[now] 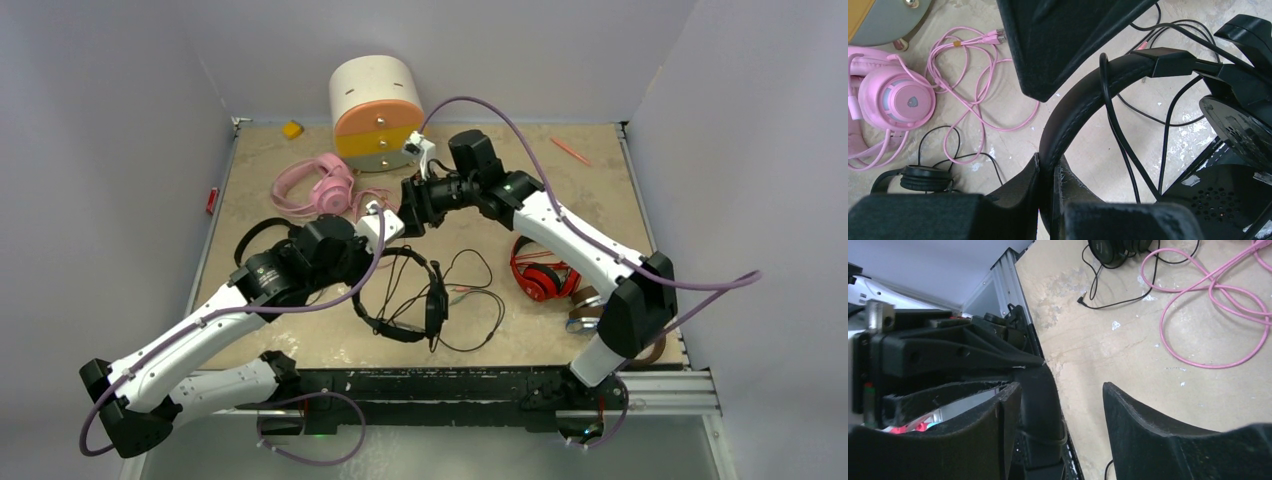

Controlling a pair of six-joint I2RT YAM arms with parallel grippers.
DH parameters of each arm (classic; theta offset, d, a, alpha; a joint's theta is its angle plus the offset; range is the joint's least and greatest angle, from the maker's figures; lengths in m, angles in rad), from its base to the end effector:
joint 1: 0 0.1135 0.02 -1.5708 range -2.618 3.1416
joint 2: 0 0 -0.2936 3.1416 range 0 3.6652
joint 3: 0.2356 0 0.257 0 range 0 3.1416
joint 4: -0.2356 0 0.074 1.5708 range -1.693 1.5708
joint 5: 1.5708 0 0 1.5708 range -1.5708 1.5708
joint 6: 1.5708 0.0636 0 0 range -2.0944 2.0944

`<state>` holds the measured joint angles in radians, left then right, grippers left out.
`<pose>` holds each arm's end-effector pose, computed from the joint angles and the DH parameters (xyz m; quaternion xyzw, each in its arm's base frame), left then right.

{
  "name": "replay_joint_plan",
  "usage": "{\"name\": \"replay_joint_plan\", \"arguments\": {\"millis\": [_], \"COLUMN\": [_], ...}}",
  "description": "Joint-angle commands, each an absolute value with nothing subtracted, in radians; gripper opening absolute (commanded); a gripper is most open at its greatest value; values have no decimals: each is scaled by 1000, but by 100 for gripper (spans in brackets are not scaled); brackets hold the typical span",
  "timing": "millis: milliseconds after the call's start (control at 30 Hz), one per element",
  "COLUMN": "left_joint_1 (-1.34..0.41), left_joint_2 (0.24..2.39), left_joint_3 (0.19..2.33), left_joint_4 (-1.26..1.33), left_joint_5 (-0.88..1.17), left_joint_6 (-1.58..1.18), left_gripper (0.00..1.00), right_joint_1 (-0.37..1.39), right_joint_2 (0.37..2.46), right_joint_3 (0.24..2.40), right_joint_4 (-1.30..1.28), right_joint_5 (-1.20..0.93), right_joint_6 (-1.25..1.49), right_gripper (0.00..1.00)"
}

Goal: Wrap the headphones
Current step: Wrap the headphones cable around the headphones.

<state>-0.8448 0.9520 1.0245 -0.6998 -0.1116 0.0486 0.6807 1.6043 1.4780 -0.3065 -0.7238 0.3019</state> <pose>0.1418 -0.1491 0.3501 0.3614 0.8131 -0.1301 0.4375 0.2810 0.2818 0.3839 -0.3357 0.7379 0.5007 0.3036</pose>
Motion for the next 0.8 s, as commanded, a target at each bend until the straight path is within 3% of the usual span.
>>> {"name": "replay_joint_plan", "arguments": {"millis": [0,100,200,767], "left_joint_1": [-843,-842,-842,-842], "left_joint_2": [948,947,946,957], "left_joint_3": [1051,1052,1052,1049], "left_joint_4": [-635,-625,-621,-611], "left_joint_5": [-111,-115,-133,-256], "left_joint_6": [55,55,54,59], "left_gripper": [0,0,0,0], "right_joint_1": [695,695,695,695], "right_joint_2": [1637,1639,1616,1473], "right_joint_3": [1520,1500,1471,1364], "right_joint_4": [-279,-277,-292,-442], "right_joint_5": [-787,-781,-775,-730], "right_joint_6": [321,323,321,201], "right_gripper": [60,45,37,27]}}
